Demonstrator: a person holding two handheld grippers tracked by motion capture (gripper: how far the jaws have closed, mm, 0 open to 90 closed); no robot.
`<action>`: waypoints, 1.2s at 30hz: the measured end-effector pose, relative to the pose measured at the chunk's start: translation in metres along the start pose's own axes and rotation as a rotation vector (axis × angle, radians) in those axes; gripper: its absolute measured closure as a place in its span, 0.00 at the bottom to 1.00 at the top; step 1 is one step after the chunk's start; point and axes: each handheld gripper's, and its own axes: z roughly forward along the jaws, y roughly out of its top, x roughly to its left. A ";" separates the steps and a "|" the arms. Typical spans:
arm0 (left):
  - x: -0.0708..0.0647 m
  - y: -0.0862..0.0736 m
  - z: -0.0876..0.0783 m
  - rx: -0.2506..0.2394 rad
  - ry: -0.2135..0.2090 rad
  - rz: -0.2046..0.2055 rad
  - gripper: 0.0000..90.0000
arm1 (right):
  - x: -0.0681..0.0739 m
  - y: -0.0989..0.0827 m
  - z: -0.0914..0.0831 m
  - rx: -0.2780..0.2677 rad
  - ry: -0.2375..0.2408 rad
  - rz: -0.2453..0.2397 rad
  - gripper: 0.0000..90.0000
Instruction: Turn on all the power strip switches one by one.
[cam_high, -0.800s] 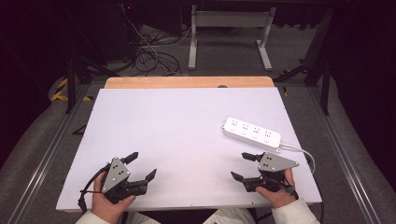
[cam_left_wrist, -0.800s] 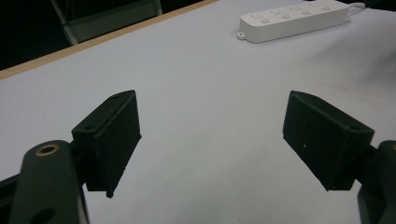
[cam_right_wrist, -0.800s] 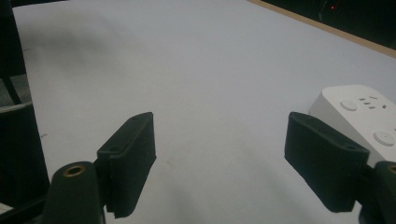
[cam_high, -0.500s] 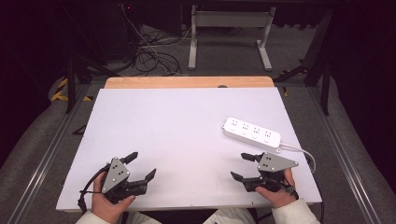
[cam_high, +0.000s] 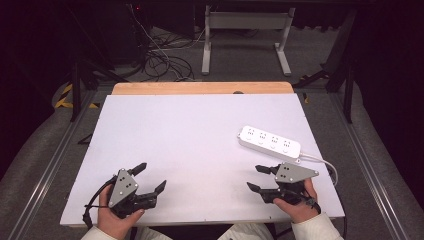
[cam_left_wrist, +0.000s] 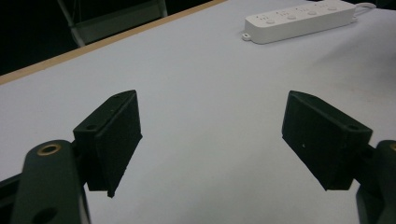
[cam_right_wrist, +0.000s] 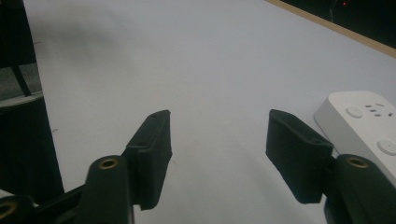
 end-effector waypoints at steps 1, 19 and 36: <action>0.000 0.000 0.000 0.000 0.000 0.000 0.23 | -0.001 0.001 0.000 0.002 -0.001 0.001 0.49; 0.000 0.000 0.000 0.003 0.006 0.004 0.24 | -0.020 0.020 -0.012 0.033 0.017 0.043 1.00; 0.000 0.000 0.000 0.008 0.014 0.011 0.24 | -0.035 0.039 -0.014 0.094 -0.065 0.066 1.00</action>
